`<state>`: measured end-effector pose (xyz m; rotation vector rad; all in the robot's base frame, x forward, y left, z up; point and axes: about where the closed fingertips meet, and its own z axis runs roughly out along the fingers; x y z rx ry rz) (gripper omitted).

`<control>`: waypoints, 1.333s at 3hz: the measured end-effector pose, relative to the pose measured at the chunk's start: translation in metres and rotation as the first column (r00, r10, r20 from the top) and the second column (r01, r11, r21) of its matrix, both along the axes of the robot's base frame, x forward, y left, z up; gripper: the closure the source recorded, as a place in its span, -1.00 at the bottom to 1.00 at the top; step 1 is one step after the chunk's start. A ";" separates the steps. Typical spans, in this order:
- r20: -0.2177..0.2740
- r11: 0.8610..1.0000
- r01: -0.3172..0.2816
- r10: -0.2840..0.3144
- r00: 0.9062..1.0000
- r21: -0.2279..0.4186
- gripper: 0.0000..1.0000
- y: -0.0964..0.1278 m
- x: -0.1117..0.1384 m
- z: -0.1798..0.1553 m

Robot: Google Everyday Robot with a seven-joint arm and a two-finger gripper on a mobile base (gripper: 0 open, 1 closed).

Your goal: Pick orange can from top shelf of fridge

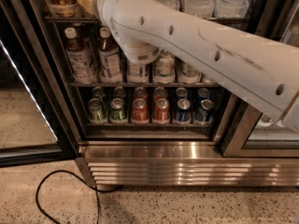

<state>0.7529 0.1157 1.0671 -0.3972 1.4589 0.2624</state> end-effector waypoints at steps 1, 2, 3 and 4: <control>0.024 0.999 -0.051 0.051 0.998 0.008 -0.52 0.021 0.009 0.013; 0.043 0.992 -0.126 0.126 0.991 0.005 -0.14 0.048 0.009 0.024; 0.051 0.988 -0.152 0.152 0.987 0.004 0.33 0.051 0.004 0.029; 0.051 0.988 -0.152 0.152 0.987 0.004 0.79 0.047 0.004 0.029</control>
Offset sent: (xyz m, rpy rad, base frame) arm 0.0136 0.0783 0.0344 0.0054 -0.0606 0.2163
